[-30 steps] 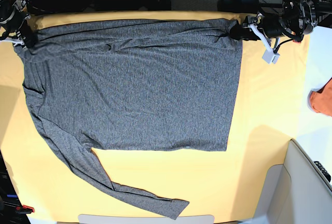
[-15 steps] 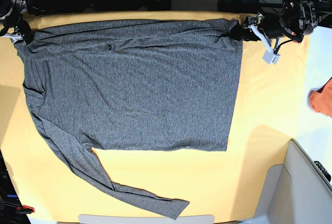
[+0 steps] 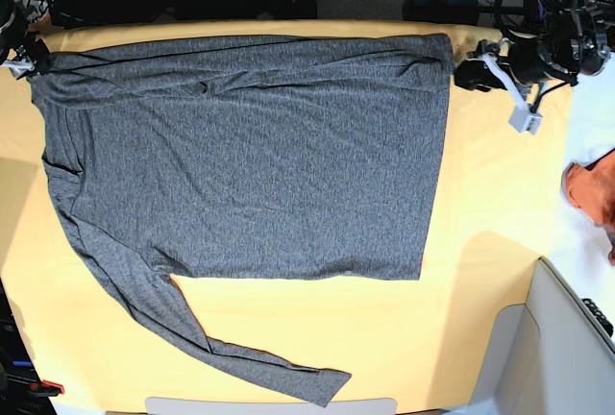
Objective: Fold the T-shirt properly
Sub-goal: 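Release the shirt edge and lift both grippers off, then move both grippers onto the shirt body and press it flat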
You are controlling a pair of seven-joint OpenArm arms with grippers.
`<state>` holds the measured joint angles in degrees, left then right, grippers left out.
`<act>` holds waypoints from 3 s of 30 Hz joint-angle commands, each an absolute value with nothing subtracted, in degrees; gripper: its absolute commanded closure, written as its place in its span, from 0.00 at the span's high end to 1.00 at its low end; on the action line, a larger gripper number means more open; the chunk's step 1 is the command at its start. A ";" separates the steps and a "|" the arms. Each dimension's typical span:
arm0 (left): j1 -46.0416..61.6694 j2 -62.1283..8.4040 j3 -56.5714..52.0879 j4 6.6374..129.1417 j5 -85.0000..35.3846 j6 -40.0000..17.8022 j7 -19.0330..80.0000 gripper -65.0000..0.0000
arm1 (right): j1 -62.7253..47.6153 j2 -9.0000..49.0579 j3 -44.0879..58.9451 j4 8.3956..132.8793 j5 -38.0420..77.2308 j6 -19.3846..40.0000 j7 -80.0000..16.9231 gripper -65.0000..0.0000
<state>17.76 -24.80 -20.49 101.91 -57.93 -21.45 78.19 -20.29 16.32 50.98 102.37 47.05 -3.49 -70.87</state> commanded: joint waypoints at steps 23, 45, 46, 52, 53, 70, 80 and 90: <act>15.69 -26.95 -21.85 102.81 -58.68 -21.49 78.20 0.21 | 2.15 12.79 35.56 104.48 34.15 -3.38 -69.67 0.00; 2.33 -23.69 -0.84 93.67 -58.42 -21.49 73.98 0.01 | 9.98 10.15 22.81 84.26 10.42 -3.47 -56.22 0.00; 2.33 -23.69 -0.40 92.26 -58.42 -21.49 73.27 0.01 | 9.98 10.59 22.81 83.21 10.33 -3.47 -55.34 0.00; 2.51 -23.96 1.27 86.64 -58.42 -21.58 69.41 0.01 | 9.98 12.62 22.73 79.87 10.33 -3.47 -53.85 0.00; 2.51 -23.96 1.27 86.37 -58.42 -21.58 69.41 0.01 | 9.89 13.49 22.55 79.87 10.33 -3.47 -54.02 0.00; 2.51 -23.96 1.27 86.29 -58.33 -21.49 69.41 0.01 | 6.64 24.13 22.46 79.60 10.33 -3.38 -54.11 0.00; 2.68 -23.96 1.27 86.29 -58.33 -21.49 69.32 0.01 | 8.04 29.85 22.81 78.73 10.24 -3.38 -53.67 0.00; 3.47 -23.96 1.27 86.29 -58.24 -21.49 67.47 0.01 | 4.44 21.58 22.37 90.15 10.51 -3.12 -56.57 0.00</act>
